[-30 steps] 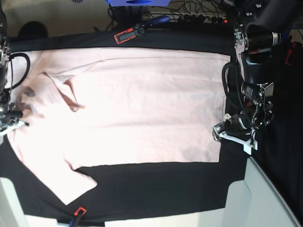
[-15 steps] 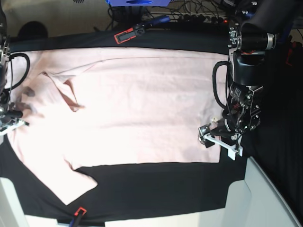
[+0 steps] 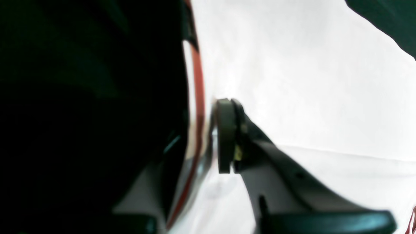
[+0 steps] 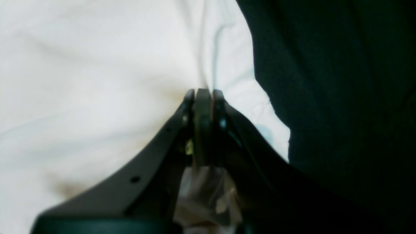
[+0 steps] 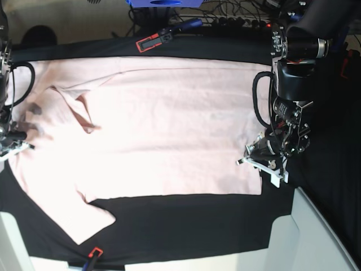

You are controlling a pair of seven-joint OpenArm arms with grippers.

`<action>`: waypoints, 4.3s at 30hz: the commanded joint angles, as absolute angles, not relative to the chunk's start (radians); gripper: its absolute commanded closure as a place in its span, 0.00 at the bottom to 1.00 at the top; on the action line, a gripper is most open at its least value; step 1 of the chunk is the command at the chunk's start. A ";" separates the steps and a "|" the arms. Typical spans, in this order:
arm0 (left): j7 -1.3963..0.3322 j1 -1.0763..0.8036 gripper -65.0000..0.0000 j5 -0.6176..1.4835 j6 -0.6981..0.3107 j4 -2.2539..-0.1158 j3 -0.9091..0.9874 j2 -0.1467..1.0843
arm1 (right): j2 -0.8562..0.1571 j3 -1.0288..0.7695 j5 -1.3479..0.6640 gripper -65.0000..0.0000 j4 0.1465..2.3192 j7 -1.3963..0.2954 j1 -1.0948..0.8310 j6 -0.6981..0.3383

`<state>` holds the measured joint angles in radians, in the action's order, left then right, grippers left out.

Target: Fold the T-shirt properly

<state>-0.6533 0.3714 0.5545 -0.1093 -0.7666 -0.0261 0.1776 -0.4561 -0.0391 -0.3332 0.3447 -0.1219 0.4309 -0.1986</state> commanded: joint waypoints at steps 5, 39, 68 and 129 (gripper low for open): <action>-0.664 0.387 1.00 0.565 -0.113 -0.776 -0.025 0.214 | -0.478 -0.045 -0.334 1.00 0.358 -0.099 0.456 -0.197; -0.702 0.186 1.00 0.565 -0.113 -1.247 -0.025 0.268 | -0.495 -0.166 -0.341 1.00 0.458 -0.099 0.432 -0.163; -0.708 -0.168 1.00 0.556 -0.111 -1.564 -0.027 0.268 | -0.421 -0.306 -0.341 1.00 0.779 -0.432 0.199 -0.157; -0.794 0.067 0.11 0.386 -0.113 -1.363 0.085 0.275 | -0.460 0.087 -0.338 0.24 0.174 -0.061 0.582 -0.222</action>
